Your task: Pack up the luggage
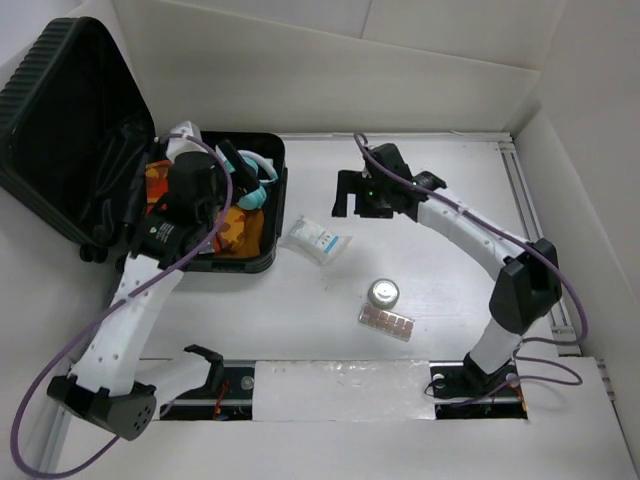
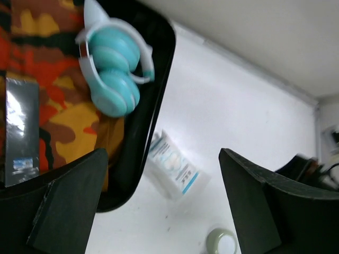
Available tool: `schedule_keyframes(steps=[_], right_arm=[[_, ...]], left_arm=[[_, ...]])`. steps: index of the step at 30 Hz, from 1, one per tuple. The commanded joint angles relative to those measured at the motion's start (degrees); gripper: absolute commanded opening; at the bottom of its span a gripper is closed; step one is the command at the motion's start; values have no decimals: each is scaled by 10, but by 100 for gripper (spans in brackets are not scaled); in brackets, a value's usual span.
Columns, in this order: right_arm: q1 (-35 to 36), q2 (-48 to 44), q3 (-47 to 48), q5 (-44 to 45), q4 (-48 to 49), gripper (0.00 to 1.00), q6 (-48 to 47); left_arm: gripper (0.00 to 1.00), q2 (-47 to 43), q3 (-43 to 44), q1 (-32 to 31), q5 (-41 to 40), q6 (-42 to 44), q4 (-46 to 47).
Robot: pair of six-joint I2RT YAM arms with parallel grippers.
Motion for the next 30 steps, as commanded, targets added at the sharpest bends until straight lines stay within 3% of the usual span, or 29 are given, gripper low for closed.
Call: schedule_keyframes(steps=[1, 3, 8, 13, 15, 16, 21, 24, 28, 30], right_arm=[[15, 67, 17, 50, 33, 99, -68], [29, 99, 52, 86, 33, 99, -83], [51, 172, 109, 17, 26, 99, -121], [62, 223, 109, -9, 43, 99, -124], [56, 237, 109, -9, 55, 77, -107], [50, 242, 103, -14, 60, 58, -99], [39, 217, 116, -2, 74, 8, -88], [39, 181, 132, 7, 42, 0, -88], [46, 86, 148, -20, 43, 4, -75], [53, 99, 183, -71, 48, 4, -59]], left_arm=[[83, 12, -21, 2, 34, -16, 31], [83, 25, -16, 2, 40, -16, 31], [83, 25, -8, 2, 27, -5, 8], [83, 14, -7, 2, 15, -5, -12], [83, -1, 5, 2, 15, -5, -12], [83, -7, 16, 2, 15, -5, -12], [82, -9, 91, 2, 15, -5, -17], [82, -9, 133, 2, 15, -5, -22], [82, -15, 162, 2, 9, -5, -22], [81, -21, 169, 2, 2, -5, -22]])
